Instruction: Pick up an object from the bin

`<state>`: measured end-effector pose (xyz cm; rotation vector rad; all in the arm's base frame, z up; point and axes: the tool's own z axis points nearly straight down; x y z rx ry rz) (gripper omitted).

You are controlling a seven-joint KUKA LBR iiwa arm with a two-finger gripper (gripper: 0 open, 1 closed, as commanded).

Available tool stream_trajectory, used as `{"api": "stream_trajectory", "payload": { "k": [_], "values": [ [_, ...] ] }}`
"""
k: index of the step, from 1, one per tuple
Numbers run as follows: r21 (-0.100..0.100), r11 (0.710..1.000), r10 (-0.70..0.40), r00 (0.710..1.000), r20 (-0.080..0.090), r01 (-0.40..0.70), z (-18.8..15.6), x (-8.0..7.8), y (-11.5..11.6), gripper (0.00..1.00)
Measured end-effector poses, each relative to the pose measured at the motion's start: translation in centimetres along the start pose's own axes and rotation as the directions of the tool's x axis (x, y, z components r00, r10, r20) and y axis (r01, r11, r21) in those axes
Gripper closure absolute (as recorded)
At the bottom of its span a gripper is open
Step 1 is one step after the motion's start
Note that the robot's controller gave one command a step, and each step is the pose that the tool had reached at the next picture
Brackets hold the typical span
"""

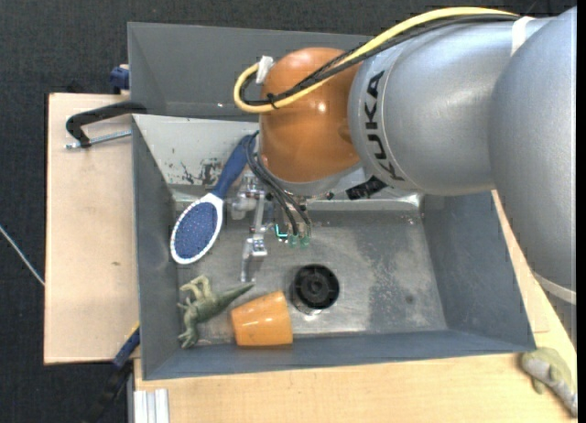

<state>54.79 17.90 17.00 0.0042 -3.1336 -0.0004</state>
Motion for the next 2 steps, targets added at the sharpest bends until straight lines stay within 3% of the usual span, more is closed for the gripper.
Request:
{"api": "stream_trajectory", "payload": {
  "k": [1,2],
  "values": [
    [0.007,0.999,-0.035,0.999,0.010,0.034,9.00,4.10,4.37,0.00],
    [0.007,0.999,-0.040,0.999,0.005,0.040,9.21,4.33,4.57,1.00]
  ]
}}
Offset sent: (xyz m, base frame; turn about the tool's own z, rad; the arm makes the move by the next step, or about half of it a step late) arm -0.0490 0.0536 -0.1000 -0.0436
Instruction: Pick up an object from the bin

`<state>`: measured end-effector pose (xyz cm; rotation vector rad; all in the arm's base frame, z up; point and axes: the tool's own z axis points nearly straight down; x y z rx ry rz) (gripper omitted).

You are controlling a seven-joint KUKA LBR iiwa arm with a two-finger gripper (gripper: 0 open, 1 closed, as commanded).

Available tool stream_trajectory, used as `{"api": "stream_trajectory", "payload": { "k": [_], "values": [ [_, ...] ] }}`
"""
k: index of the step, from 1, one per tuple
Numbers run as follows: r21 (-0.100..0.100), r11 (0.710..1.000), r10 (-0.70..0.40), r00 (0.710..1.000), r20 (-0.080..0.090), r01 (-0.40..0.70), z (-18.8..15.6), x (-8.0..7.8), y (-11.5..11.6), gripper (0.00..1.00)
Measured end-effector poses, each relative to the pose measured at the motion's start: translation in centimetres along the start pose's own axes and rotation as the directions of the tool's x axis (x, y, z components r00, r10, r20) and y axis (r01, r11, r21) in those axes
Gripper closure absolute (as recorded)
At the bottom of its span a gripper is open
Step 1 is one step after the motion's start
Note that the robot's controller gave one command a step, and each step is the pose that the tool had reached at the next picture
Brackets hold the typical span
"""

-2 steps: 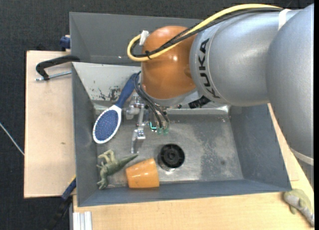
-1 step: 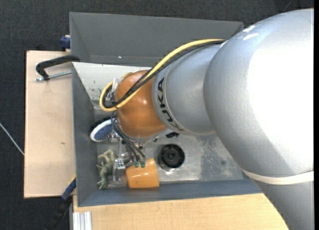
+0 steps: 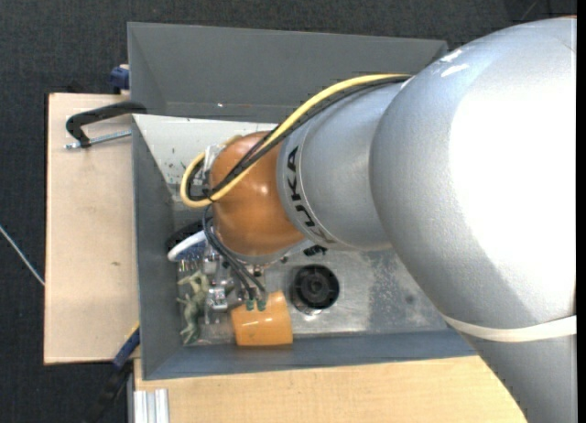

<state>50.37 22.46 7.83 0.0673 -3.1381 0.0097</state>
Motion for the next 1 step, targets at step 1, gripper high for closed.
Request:
{"api": "stream_trajectory", "payload": {
  "k": [1],
  "values": [
    [-0.005,0.937,-0.348,0.937,0.017,0.348,-13.88,-1.07,-1.30,1.00]
  ]
}}
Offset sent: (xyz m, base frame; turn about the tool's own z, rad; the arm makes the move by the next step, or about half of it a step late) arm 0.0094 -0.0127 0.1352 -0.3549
